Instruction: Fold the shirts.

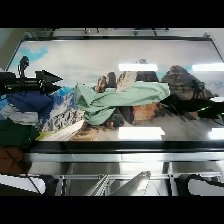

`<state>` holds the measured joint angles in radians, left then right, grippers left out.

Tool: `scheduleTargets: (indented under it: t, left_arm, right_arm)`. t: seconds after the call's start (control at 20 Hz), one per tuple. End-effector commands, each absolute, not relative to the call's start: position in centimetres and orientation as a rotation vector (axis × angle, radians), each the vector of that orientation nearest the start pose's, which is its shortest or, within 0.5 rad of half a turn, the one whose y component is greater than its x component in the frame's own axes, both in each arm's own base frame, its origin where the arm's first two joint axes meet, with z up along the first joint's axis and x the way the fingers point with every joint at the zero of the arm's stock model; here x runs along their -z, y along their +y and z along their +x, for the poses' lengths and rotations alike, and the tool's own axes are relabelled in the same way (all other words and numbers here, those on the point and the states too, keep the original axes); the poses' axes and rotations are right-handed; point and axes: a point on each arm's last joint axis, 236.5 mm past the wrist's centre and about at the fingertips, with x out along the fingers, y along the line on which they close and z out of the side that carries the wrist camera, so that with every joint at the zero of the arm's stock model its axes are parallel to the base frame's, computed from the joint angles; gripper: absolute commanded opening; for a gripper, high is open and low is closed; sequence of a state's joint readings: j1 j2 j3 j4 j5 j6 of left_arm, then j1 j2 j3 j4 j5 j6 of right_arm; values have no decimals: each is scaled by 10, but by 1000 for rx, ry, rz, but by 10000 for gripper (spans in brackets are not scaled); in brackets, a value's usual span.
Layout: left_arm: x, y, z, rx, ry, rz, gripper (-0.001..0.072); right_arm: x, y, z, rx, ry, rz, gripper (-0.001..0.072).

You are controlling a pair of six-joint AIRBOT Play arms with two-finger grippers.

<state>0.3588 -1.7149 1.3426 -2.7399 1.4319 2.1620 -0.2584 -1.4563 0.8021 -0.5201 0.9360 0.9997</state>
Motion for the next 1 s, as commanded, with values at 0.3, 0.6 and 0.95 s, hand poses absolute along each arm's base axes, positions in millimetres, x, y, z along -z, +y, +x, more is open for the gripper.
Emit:
scheduleTargets:
  t: [0.3, 0.6, 0.95]
  left_arm:
    - [12, -96, 458, 748, 1175, -852, 711]
    - [-5, -128, 471, 830, 1163, -769, 711]
    - [33, -122, 480, 664, 1231, -610, 712]
  right_arm:
    - [109, 150, 422, -352, 1201, 947, 496]
    - [109, 182, 432, -411, 1251, 967, 233]
    - [84, 192, 424, -515, 1239, 924, 24]
